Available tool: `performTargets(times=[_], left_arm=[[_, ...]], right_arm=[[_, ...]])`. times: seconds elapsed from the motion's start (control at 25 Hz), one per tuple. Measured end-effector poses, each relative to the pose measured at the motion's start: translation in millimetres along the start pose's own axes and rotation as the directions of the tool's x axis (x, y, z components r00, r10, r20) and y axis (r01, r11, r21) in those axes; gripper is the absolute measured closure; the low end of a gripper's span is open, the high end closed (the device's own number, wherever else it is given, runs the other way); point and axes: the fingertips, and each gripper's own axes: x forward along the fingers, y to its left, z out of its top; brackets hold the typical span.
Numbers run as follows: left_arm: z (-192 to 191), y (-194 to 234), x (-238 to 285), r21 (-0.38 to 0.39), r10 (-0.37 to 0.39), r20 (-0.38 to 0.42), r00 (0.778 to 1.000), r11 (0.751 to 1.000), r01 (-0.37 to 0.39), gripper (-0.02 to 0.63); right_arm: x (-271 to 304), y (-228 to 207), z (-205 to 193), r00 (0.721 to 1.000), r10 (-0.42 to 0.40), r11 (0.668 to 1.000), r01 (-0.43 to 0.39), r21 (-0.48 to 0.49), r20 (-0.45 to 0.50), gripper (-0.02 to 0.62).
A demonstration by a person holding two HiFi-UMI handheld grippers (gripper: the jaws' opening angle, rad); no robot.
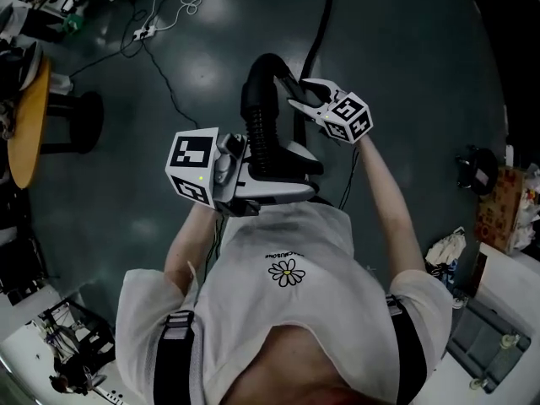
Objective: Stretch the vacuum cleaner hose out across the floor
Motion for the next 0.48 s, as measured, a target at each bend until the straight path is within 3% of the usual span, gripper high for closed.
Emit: performTargets(times=[0.12, 0.28, 0.32, 0.48], left_arm=[[-8.8, -15.3, 15.8, 0.015, -0.023, -0.06, 0.998, 1.0, 0.024, 0.505], [-15.3, -16.8, 20.9, -0.002, -0.002, -0.135, 0.991, 1.0, 0.002, 0.505], [-16.9, -15.4, 20.0, -0.005, 0.013, -0.144, 0.989, 1.0, -0.013, 0.505], [-21.7, -24.5, 0.6, 0.052, 0.082, -0.112, 0.99, 0.996, -0.077, 0.505]], right_arm=[[4.8, -12.1, -3.4, 0.996, -0.087, 0.995, 0.087, -0.046, -0.008, 0.377], [22.2, -7.8, -13.6, 0.994, -0.029, 0.989, 0.013, -0.146, -0.107, 0.381], [21.7, -6.8, -13.5, 0.99, -0.034, 0.981, 0.007, -0.191, -0.138, 0.409], [14.0, -14.2, 2.3, 0.976, -0.13, 0.945, 0.069, -0.321, -0.172, 0.414]])
